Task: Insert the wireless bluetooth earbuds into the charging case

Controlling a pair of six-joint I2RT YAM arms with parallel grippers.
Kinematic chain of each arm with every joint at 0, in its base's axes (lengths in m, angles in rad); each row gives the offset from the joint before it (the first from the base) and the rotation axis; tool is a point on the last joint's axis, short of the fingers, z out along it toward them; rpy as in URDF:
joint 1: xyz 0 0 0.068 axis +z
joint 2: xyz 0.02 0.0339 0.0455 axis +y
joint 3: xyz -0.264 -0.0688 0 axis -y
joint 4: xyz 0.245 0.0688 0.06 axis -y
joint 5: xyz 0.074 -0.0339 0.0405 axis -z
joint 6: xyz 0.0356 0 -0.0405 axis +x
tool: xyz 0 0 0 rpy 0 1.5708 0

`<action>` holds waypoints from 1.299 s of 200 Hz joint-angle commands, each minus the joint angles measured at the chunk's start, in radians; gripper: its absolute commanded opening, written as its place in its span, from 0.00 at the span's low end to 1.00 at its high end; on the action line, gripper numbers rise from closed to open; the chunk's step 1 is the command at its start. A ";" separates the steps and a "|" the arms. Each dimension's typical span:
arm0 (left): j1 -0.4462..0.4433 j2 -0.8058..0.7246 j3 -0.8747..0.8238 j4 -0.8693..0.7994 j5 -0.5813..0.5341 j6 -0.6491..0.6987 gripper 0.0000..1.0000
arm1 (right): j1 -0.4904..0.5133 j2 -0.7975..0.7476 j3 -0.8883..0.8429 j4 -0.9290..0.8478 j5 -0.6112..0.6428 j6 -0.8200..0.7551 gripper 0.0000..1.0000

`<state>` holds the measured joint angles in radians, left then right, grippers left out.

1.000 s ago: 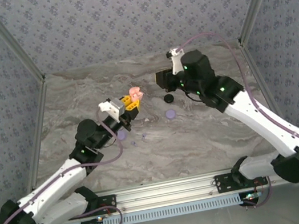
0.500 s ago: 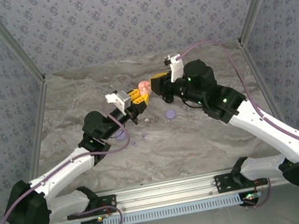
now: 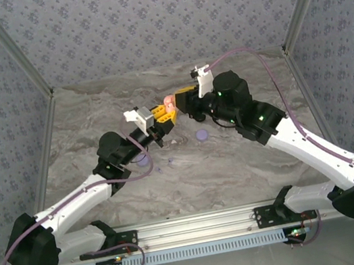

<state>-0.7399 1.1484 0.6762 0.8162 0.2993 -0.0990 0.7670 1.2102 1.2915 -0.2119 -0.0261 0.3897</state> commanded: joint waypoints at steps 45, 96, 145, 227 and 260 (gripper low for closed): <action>0.004 0.003 0.034 0.069 0.006 -0.015 0.00 | 0.023 0.006 0.013 -0.003 -0.027 0.026 0.25; 0.004 -0.001 0.034 0.070 0.006 -0.013 0.00 | 0.028 0.011 0.011 -0.024 -0.023 0.025 0.27; 0.004 0.004 0.035 0.081 0.014 -0.022 0.00 | 0.002 0.009 0.079 -0.062 -0.079 0.002 0.41; 0.005 0.027 0.052 0.158 0.054 -0.069 0.00 | -0.224 -0.010 0.209 -0.181 -0.434 -0.031 0.86; 0.004 0.050 0.090 0.219 0.101 -0.092 0.00 | -0.326 0.005 0.206 -0.189 -0.659 -0.018 0.98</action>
<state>-0.7395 1.1904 0.6975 0.9207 0.3458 -0.1596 0.4931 1.2140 1.4773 -0.3729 -0.4583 0.3698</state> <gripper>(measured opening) 0.190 0.954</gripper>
